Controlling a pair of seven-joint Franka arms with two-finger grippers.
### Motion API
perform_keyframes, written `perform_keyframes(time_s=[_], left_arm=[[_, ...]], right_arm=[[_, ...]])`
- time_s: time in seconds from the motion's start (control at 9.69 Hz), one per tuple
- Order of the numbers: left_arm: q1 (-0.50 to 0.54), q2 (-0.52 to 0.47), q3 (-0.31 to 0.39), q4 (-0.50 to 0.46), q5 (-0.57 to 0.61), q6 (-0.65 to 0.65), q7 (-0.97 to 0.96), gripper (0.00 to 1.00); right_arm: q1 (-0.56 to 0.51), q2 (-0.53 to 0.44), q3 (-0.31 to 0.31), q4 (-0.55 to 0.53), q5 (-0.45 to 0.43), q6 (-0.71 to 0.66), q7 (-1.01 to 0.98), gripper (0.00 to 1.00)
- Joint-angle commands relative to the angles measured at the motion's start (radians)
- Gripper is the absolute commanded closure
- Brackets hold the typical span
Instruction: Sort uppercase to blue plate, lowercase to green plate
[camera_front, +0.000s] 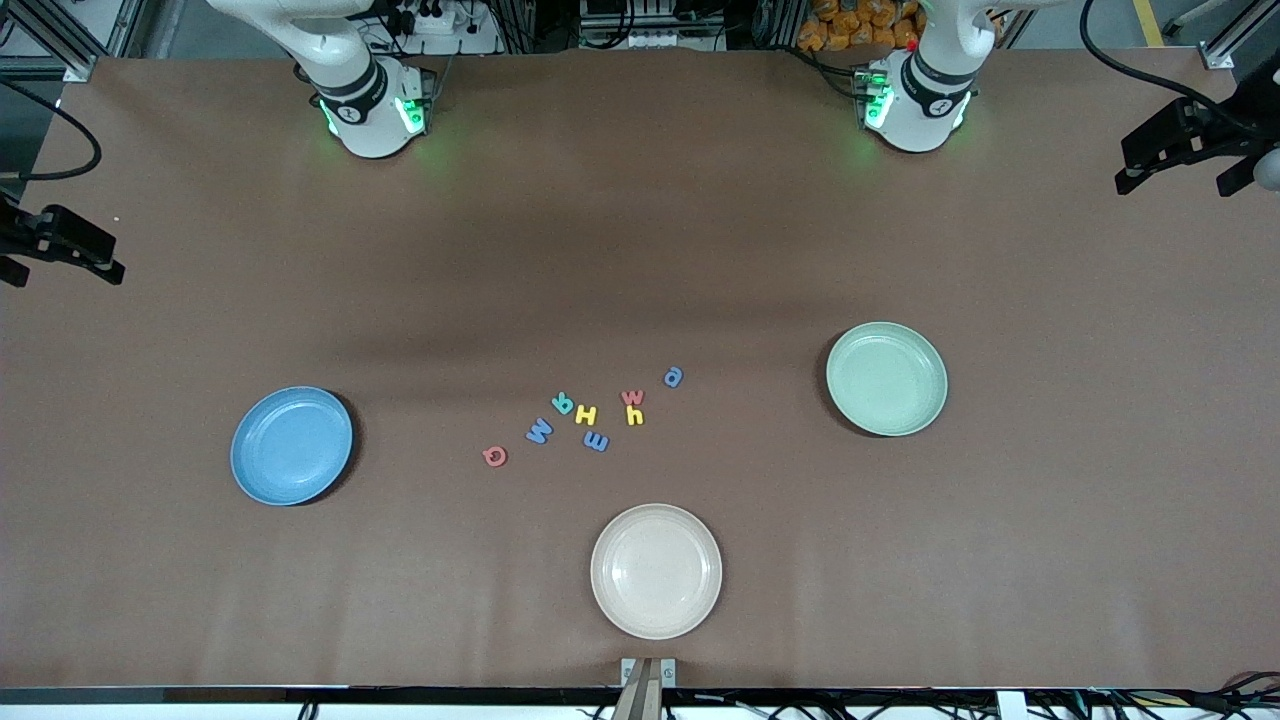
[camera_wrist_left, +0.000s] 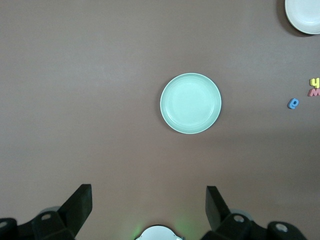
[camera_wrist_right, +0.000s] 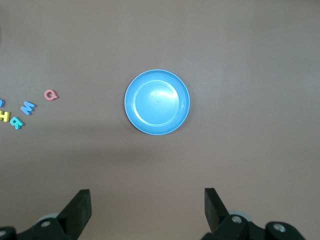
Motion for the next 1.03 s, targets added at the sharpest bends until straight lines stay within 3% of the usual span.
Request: perform_keyframes(time_s=[0.0, 0.52, 0.93], left_arm=[[-0.014, -0.012, 0.004, -0.015, 0.024, 0.017, -0.002, 0.00], [-0.085, 0.053, 0.003, -0.021, 0.030, 0.089, 0.004, 0.00], [-0.239, 0.219, 0.007, -0.027, 0.029, 0.340, -0.063, 0.00]], right_arm=[[-0.005, -0.019, 0.004, -0.009, -0.011, -0.010, 0.000, 0.00], [-0.005, -0.022, 0.004, -0.021, -0.011, -0.010, 0.001, 0.00], [-0.006, -0.002, 0.004, -0.084, -0.010, 0.063, 0.018, 0.00]])
